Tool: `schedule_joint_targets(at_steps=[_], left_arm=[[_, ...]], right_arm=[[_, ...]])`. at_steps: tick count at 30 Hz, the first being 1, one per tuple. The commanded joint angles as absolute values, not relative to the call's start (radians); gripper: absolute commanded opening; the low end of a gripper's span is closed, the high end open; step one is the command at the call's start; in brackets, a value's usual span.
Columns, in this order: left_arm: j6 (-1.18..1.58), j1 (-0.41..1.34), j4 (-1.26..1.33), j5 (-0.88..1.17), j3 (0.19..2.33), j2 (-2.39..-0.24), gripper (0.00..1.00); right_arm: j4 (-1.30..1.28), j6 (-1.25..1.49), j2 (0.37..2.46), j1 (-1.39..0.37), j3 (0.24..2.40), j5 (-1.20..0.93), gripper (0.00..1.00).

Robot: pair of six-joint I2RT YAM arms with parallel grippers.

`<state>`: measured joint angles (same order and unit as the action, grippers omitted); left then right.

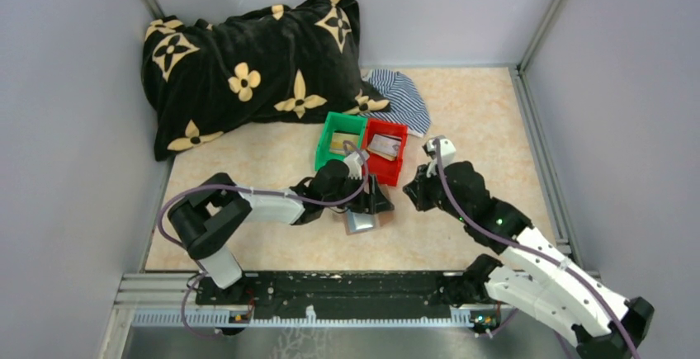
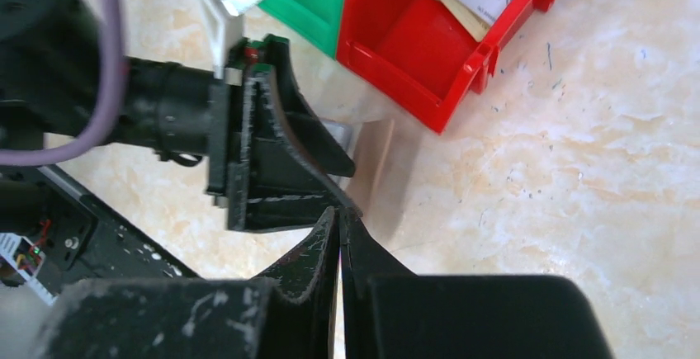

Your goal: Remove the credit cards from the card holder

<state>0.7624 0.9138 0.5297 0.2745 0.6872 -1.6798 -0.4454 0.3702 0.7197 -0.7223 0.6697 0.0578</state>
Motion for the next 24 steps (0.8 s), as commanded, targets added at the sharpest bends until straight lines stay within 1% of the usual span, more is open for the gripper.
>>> schedule_joint_targets(at_steps=[1, 5, 7, 9, 14, 24], left_arm=[[0.709, 0.923, 0.483, 0.212, 0.748, -1.738, 0.75], [0.690, 0.939, 0.429, 0.151, 0.779, -1.757, 0.75], [0.688, 0.942, 0.416, 0.133, 0.783, -1.756, 0.75], [0.692, 0.943, 0.407, 0.129, 0.788, -1.757, 0.75], [0.699, 0.942, 0.413, 0.145, 0.793, -1.765, 0.75], [0.704, 0.935, 0.396, 0.142, 0.758, -1.729, 0.75]], right_arm=[[-0.434, 0.370, 0.669, -0.715, 0.668, 0.078, 0.04], [-0.415, 0.394, 0.722, -0.715, 0.646, 0.068, 0.04], [-0.380, 0.405, 0.745, -0.715, 0.620, 0.047, 0.03], [-0.339, 0.413, 0.753, -0.715, 0.593, 0.010, 0.00], [-0.230, 0.440, 0.766, -0.715, 0.504, -0.021, 0.00], [-0.064, 0.447, 0.975, -0.715, 0.481, -0.052, 0.00]])
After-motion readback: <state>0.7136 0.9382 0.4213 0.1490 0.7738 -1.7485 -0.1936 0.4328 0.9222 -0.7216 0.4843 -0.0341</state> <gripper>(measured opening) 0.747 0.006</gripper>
